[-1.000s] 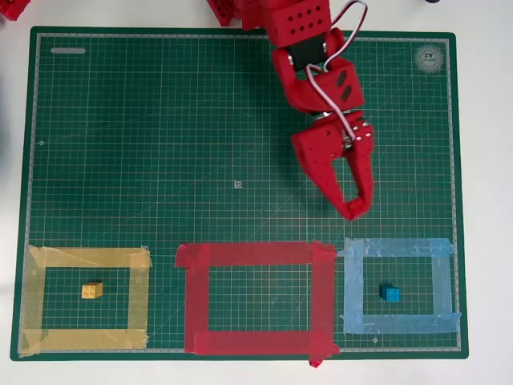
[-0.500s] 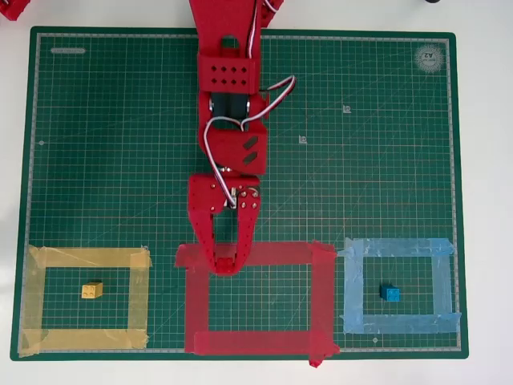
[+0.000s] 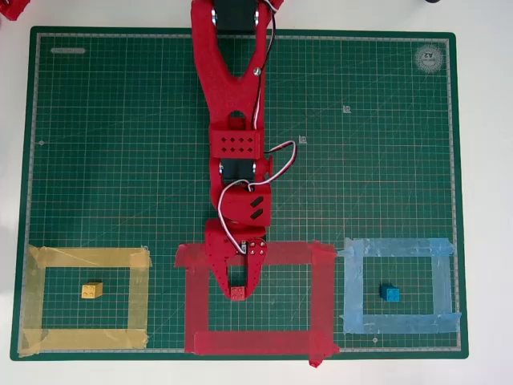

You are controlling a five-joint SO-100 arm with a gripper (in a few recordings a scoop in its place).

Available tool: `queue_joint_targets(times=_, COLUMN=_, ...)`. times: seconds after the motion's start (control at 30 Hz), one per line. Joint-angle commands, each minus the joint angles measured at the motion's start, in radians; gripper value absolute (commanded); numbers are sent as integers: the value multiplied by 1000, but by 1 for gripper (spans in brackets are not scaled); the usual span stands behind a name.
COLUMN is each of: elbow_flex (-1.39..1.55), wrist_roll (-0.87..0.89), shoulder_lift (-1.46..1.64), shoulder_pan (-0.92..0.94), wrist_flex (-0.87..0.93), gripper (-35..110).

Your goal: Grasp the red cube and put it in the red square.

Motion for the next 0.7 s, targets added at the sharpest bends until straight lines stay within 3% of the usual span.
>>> queue_joint_targets(times=0.0, elbow_flex=-34, wrist_roll=-17, shoulder_lift=35, shoulder_pan=-23, wrist_flex=-12, gripper=-1)
queue_joint_targets(times=0.67, elbow_flex=97, wrist_roll=-14, shoulder_lift=32, shoulder_pan=-80, wrist_flex=-5, gripper=-1)
